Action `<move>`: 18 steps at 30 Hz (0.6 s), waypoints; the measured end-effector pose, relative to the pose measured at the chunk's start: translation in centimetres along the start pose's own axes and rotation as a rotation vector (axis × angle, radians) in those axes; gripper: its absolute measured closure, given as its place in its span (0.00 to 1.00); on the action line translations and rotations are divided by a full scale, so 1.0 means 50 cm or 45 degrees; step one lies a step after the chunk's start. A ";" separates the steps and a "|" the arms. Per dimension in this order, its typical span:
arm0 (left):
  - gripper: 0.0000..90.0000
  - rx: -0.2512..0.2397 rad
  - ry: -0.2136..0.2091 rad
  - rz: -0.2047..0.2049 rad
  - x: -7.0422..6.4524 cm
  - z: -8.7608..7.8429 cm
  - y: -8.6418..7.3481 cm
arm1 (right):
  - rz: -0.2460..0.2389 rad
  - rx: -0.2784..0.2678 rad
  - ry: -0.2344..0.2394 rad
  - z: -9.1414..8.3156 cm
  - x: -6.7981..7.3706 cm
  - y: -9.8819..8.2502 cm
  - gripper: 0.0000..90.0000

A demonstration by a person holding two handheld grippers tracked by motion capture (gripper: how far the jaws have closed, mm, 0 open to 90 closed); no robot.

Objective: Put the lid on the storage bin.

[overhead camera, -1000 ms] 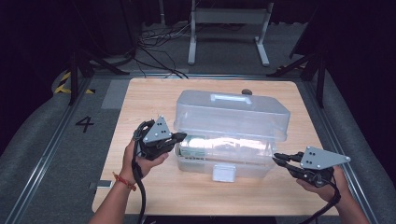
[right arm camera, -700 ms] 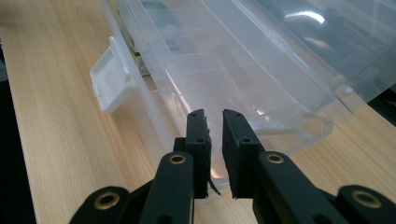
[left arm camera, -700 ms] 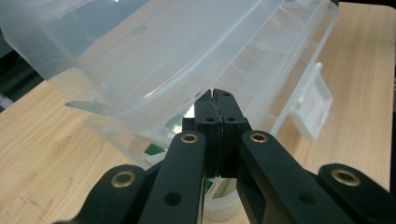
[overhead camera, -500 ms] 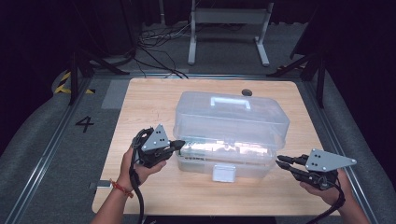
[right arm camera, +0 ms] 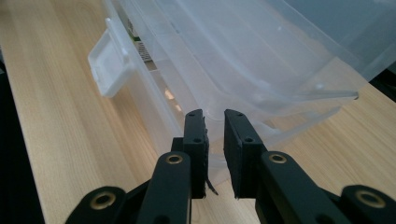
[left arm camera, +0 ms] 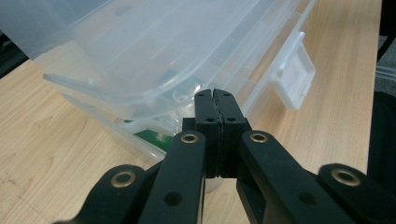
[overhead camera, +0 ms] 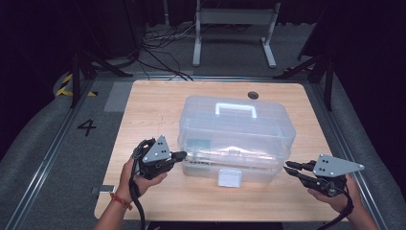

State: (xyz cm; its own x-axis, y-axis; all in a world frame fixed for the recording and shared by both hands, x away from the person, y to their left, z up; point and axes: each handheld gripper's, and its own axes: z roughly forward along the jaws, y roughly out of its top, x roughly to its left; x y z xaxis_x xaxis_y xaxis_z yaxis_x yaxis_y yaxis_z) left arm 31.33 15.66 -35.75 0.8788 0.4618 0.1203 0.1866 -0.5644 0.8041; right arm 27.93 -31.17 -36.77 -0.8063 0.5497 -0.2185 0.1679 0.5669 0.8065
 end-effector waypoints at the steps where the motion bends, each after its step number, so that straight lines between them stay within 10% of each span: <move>1: 1.00 -0.017 0.001 -0.021 -0.002 -0.002 -0.002 | 0.008 0.002 0.000 0.000 -0.001 -0.001 0.92; 18: 0.92 0.089 0.054 -0.028 -0.006 -0.015 -0.056 | 0.020 0.043 0.011 0.002 0.007 -0.028 0.85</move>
State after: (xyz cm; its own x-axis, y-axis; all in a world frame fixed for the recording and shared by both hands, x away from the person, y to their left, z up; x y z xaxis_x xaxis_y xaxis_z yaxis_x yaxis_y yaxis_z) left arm 30.24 17.61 -37.62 0.8549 0.5025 0.1290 0.2372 -0.5998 0.7642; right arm 27.45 -31.70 -38.02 -0.8084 0.5533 -0.2008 0.1997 0.5787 0.7908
